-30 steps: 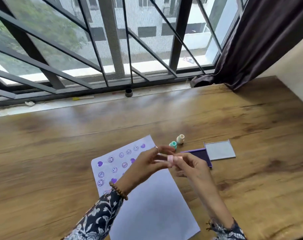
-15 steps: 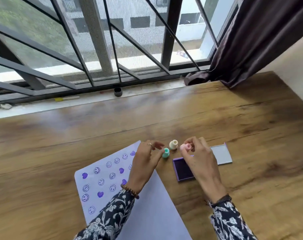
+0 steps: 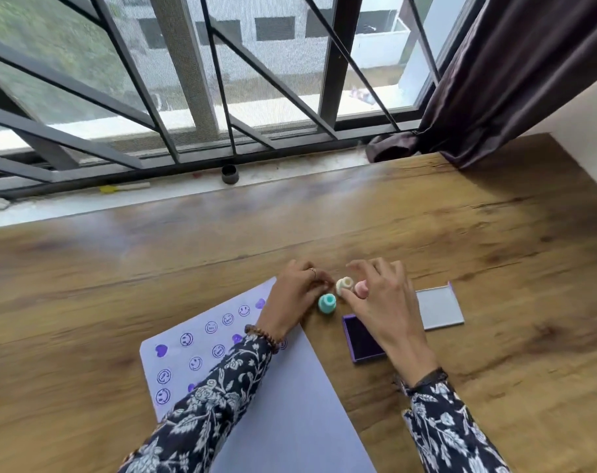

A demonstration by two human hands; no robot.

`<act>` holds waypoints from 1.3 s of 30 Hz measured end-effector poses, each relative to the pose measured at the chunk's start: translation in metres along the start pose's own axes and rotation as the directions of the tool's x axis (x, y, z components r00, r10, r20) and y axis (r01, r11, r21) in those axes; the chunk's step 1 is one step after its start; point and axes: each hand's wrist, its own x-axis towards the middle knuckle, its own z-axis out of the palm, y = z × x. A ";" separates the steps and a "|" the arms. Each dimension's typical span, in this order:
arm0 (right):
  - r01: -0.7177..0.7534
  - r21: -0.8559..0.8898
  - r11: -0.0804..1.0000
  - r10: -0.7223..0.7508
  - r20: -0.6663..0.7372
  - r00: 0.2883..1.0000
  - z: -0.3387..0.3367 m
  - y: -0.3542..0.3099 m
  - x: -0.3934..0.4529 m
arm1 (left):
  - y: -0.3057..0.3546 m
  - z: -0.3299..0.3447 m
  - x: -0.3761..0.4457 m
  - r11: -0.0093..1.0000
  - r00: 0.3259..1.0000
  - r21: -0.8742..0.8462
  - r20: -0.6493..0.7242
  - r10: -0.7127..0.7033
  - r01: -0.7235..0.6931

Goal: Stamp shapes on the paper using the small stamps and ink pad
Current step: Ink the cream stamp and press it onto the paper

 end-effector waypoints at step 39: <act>-0.573 0.808 -0.137 0.430 0.570 0.700 -0.038 -0.029 -0.116 | 0.099 0.017 -0.119 0.662 0.975 -0.741 -0.048 -0.219 0.112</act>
